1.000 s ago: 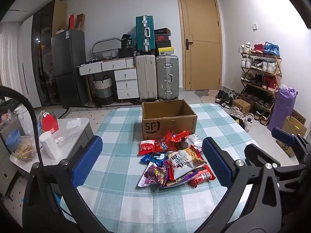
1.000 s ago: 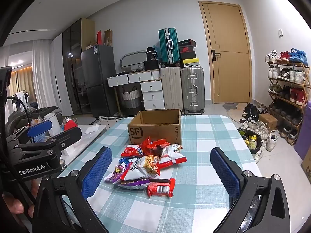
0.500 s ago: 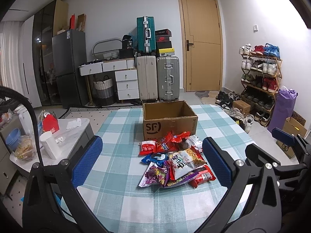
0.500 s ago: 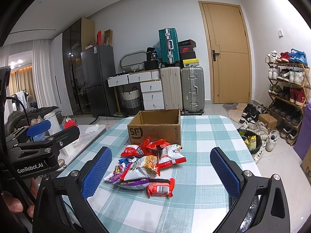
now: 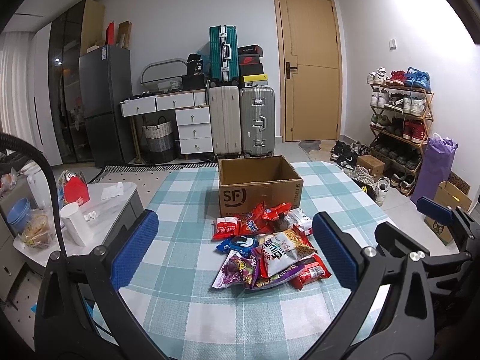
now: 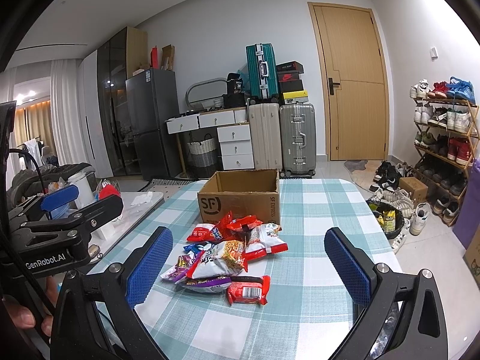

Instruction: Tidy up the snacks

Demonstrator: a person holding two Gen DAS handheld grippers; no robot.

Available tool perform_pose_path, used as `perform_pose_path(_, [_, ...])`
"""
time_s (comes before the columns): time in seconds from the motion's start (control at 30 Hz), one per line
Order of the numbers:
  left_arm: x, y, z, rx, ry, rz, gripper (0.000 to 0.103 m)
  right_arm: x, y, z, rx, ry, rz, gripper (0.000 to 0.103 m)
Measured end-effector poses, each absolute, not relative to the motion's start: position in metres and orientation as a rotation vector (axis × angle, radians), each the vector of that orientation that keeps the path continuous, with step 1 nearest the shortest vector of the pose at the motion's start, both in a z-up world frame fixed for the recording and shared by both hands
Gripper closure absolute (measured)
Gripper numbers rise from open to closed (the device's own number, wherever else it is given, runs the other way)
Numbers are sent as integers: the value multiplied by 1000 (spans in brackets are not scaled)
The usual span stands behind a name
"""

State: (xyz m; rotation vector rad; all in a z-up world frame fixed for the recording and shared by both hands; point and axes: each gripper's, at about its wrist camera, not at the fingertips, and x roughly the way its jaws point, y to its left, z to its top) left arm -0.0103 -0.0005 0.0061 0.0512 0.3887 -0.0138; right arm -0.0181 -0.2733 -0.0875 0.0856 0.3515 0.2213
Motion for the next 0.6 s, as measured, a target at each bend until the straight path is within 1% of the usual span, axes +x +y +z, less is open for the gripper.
perform_pose_path(0.6, [-15, 0, 5, 47, 387, -21, 1, -20, -272, -85, 84, 354, 220, 0])
